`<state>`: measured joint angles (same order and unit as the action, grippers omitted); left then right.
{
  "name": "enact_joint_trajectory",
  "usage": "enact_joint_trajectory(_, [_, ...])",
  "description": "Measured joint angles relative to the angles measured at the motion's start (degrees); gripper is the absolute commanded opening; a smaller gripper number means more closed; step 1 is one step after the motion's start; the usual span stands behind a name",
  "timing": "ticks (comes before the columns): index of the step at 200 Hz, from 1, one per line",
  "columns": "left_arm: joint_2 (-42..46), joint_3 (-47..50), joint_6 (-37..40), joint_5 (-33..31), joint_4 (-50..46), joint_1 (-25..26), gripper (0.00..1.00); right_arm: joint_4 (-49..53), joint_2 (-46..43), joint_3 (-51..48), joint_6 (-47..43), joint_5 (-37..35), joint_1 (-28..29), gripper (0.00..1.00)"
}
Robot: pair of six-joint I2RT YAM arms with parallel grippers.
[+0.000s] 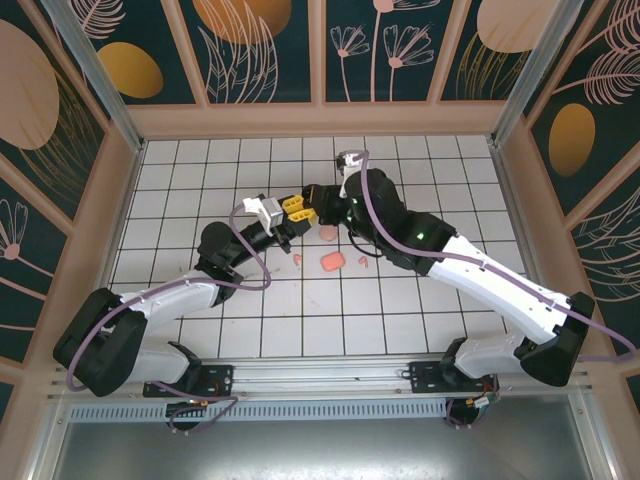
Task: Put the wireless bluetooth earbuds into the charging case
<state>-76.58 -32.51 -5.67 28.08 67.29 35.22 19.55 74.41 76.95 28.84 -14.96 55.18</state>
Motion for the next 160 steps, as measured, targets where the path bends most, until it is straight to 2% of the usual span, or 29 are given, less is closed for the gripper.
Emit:
enact_joint_trajectory(61, [0.0,0.0,-0.2,0.4,-1.0,0.0,0.0,-2.5,-0.5,-2.5,-1.2,-4.1,2.1,0.19])
enact_joint_trajectory(126, [0.0,-0.1,-0.4,0.4,-0.2,0.0,0.0,0.3,-0.4,-0.2,-1.9,-7.2,3.0,0.56])
enact_joint_trajectory(160, [0.0,-0.1,-0.6,0.4,0.0,0.0,0.0,1.1,-2.2,2.1,-1.6,-5.1,2.0,0.62])
